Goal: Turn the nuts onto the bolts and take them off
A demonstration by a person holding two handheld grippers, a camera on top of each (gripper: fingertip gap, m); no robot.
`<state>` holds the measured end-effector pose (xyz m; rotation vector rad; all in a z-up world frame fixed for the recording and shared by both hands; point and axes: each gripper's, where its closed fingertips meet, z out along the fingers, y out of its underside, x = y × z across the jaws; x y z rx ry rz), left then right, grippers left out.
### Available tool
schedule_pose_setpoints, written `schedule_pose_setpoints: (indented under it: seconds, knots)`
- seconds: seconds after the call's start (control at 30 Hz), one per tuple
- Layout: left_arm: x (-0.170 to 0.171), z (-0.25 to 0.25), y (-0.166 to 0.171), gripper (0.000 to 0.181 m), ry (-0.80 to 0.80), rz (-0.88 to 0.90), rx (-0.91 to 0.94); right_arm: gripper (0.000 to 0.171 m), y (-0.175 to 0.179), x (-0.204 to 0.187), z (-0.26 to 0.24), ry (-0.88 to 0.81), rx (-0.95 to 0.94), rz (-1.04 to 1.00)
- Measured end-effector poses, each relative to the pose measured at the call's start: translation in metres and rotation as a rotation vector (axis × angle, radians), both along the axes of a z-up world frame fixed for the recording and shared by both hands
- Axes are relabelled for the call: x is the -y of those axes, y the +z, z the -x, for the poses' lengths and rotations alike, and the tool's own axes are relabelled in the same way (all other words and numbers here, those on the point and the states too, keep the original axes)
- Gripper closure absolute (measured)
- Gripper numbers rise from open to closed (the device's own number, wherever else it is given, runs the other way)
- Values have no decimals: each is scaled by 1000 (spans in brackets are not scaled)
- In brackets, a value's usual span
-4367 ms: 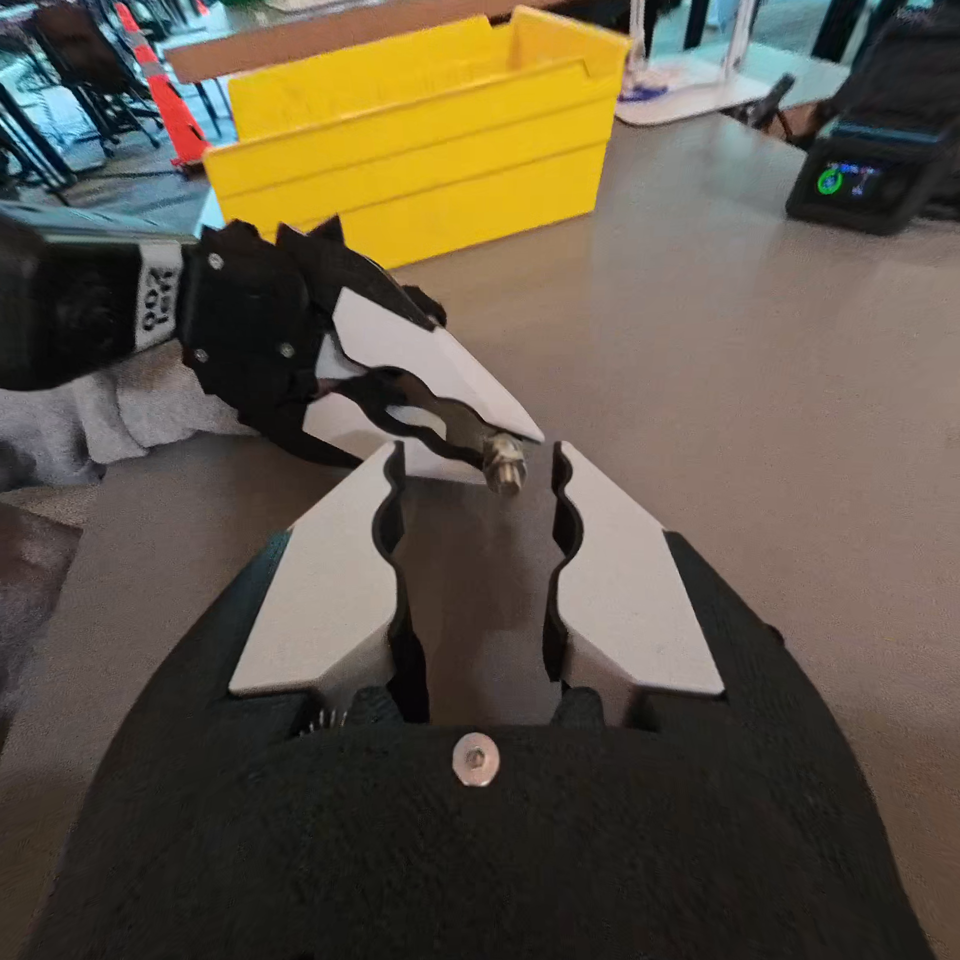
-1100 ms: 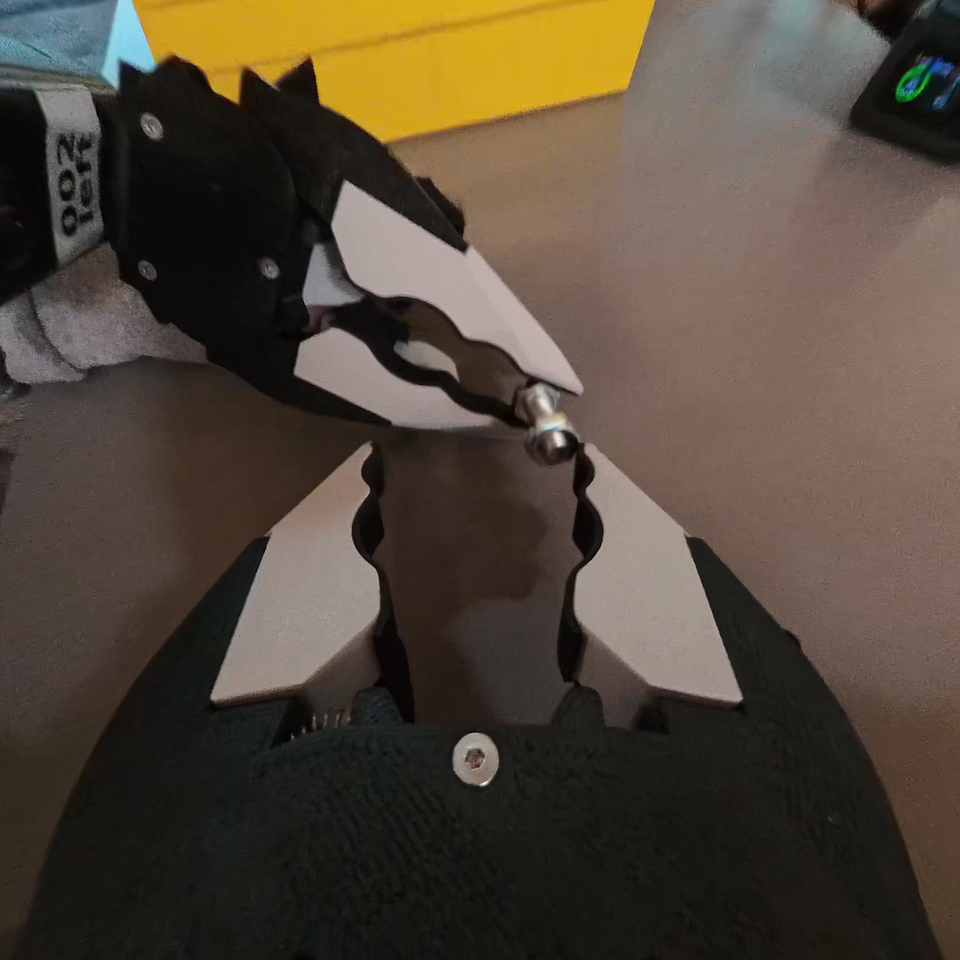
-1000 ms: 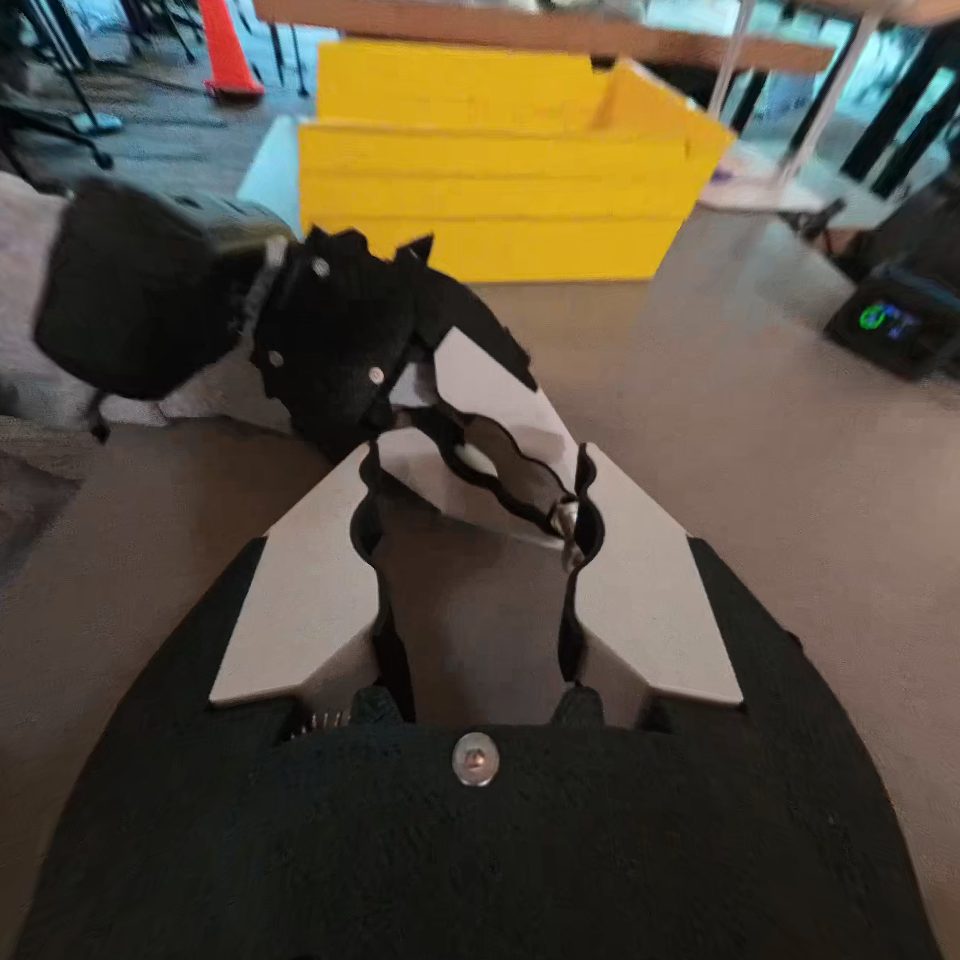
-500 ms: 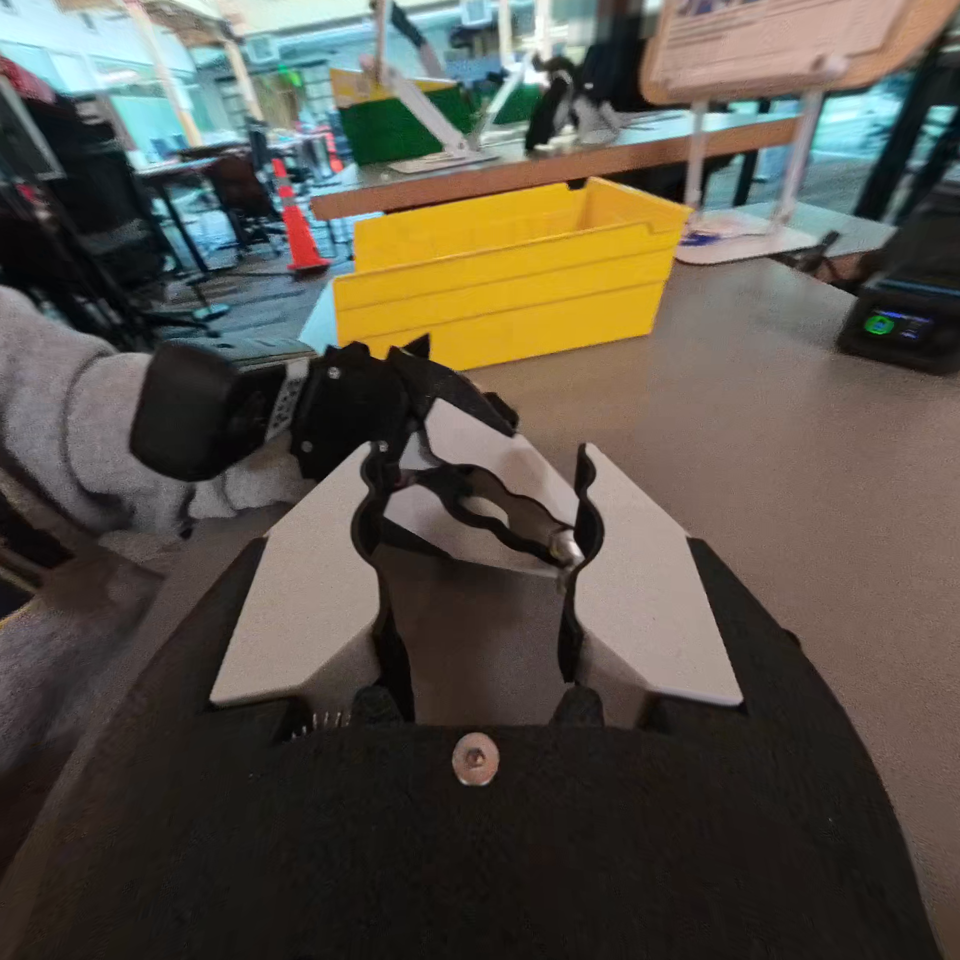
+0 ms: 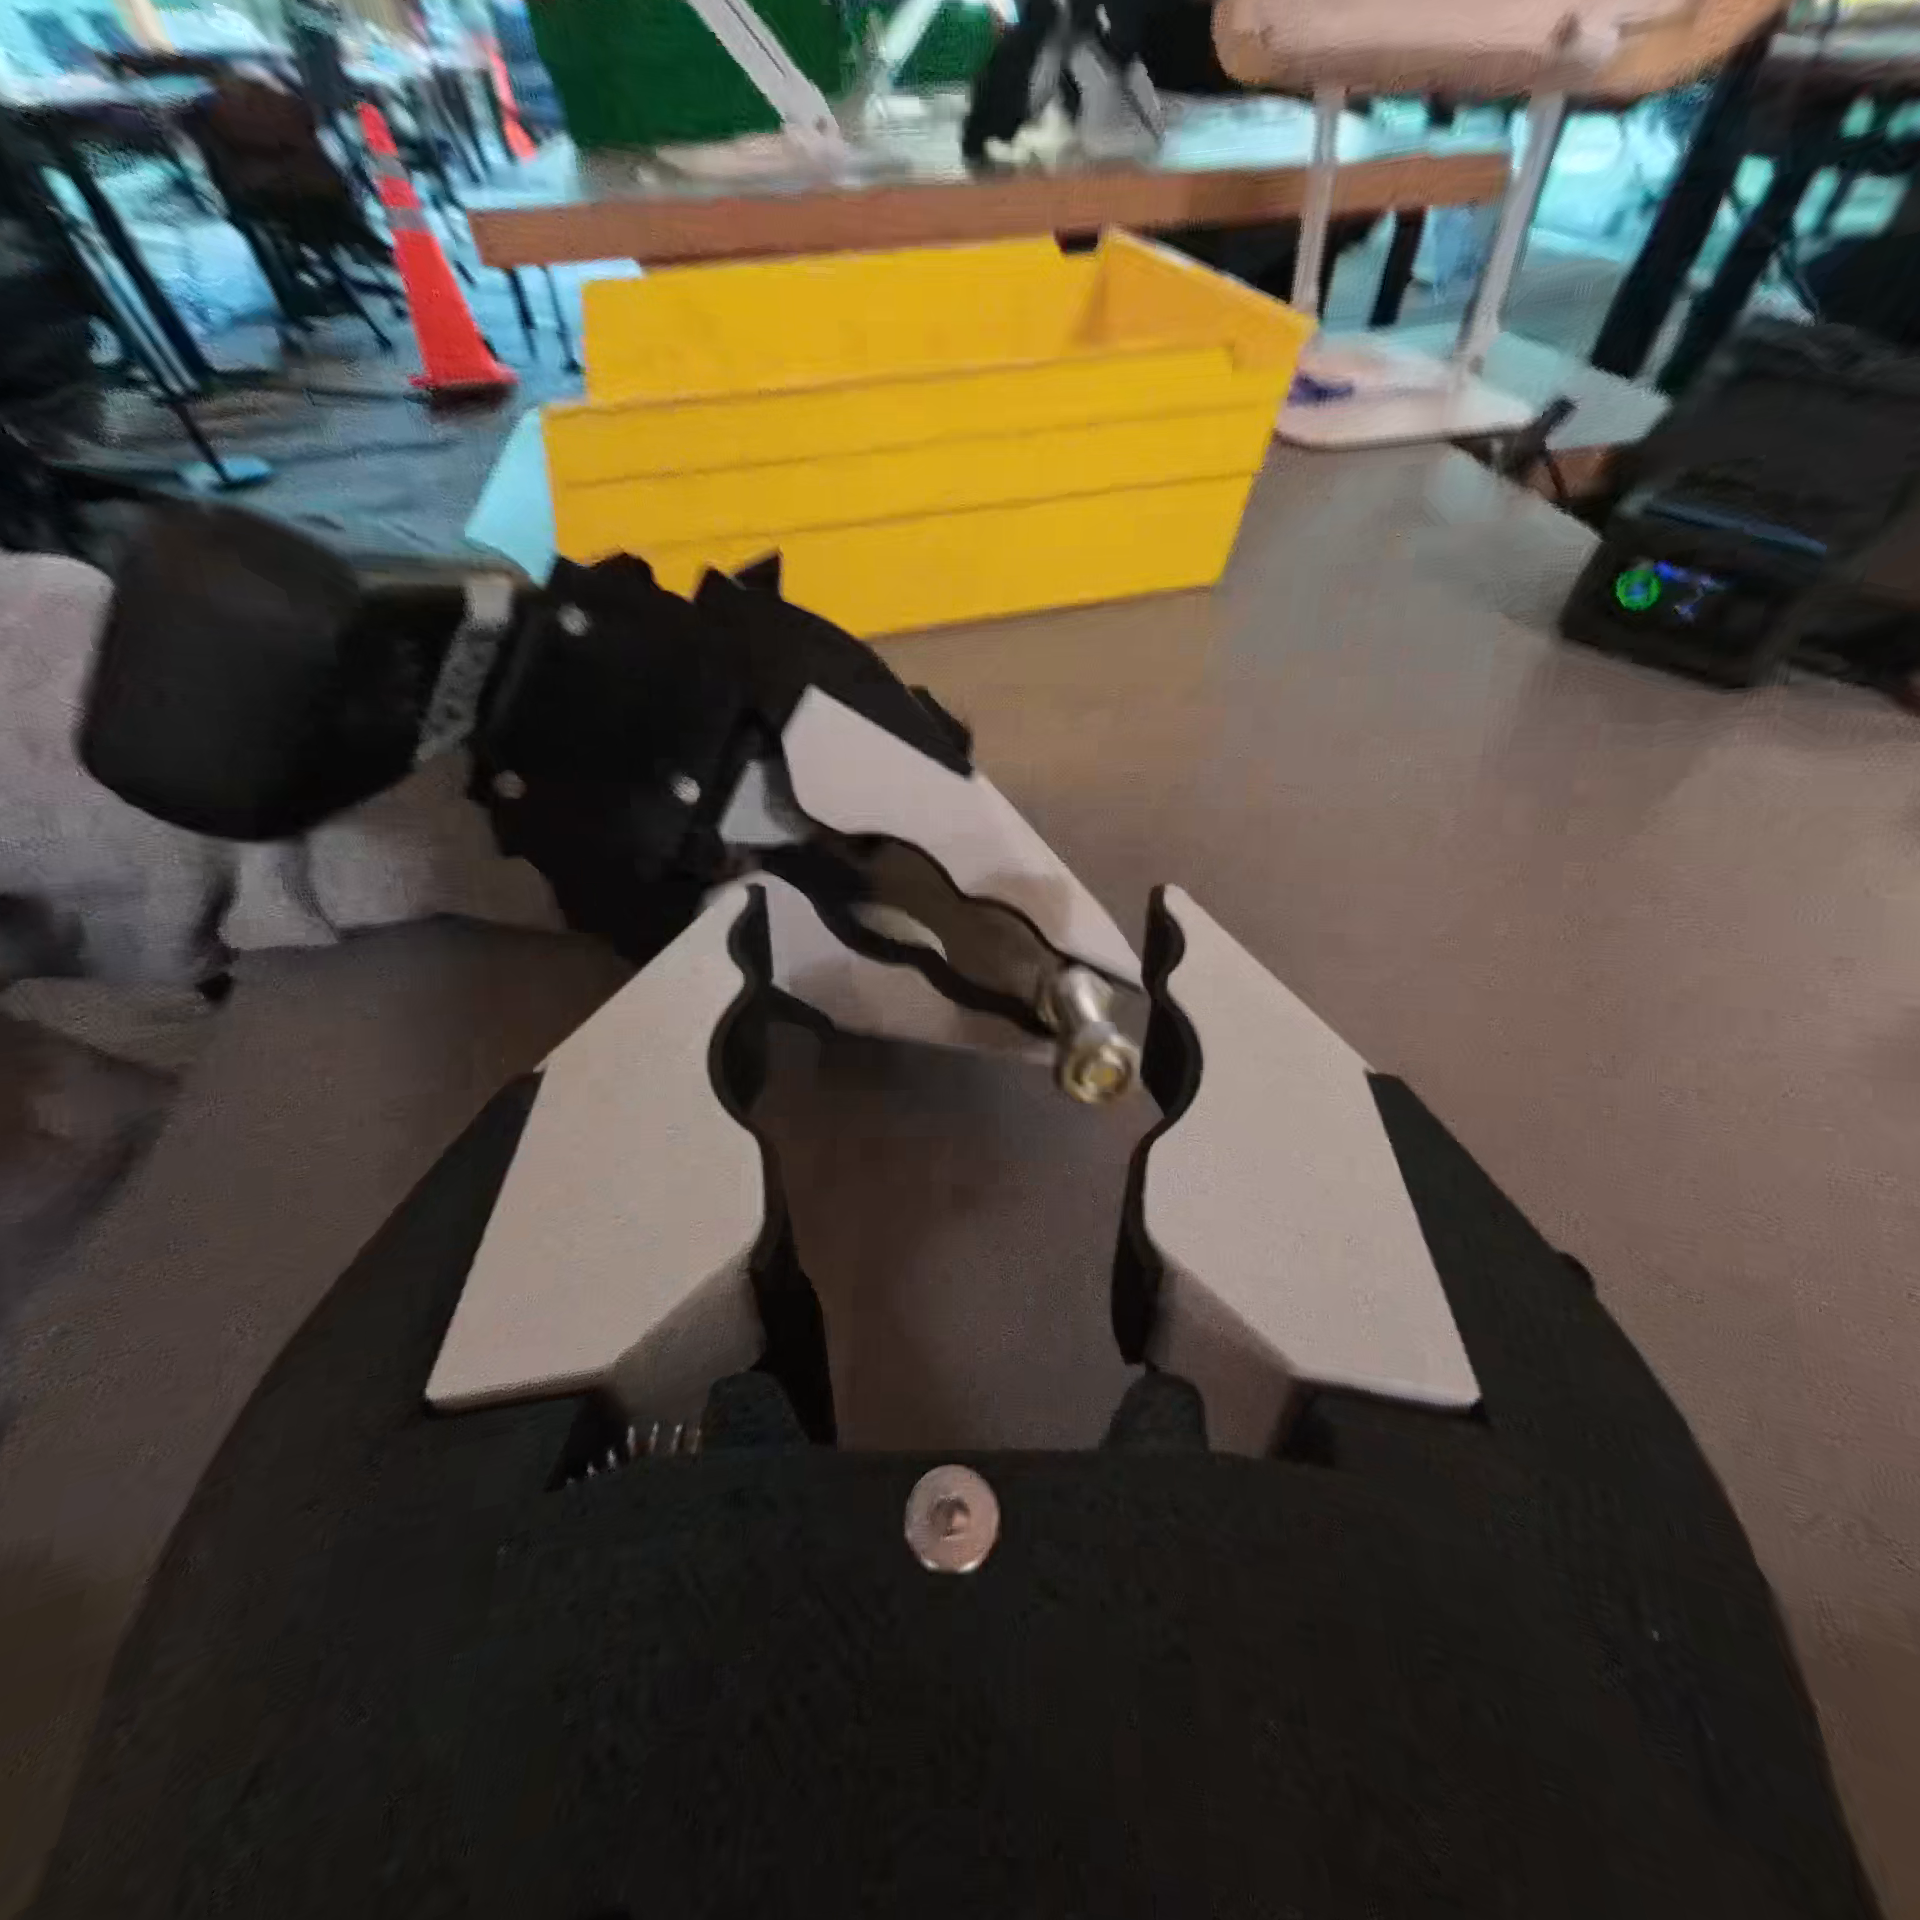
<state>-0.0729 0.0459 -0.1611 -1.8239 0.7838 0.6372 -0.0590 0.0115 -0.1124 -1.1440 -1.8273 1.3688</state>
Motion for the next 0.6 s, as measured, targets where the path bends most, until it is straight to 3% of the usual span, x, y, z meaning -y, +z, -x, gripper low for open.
schedule_pose_setpoints:
  seconds: [0.1,0.17,0.23,0.3,0.43,0.6]
  knots:
    - [0,0,0,164,-1,0,1,102,-39,-14,-15,-38,252,30]
    - [0,0,0,165,-1,1,0,112,-46,-5,-18,4,305,49]
    - [0,1,0,164,13,0,7,118,-47,-6,-9,-23,276,-29]
    - [0,3,1,164,14,0,48,138,-43,-15,0,-89,195,-166]
    - [0,1,0,165,5,2,11,140,-5,3,-1,-41,-54,-169]
    - [0,1,1,165,8,1,16,138,-50,-28,-12,-129,258,-162]
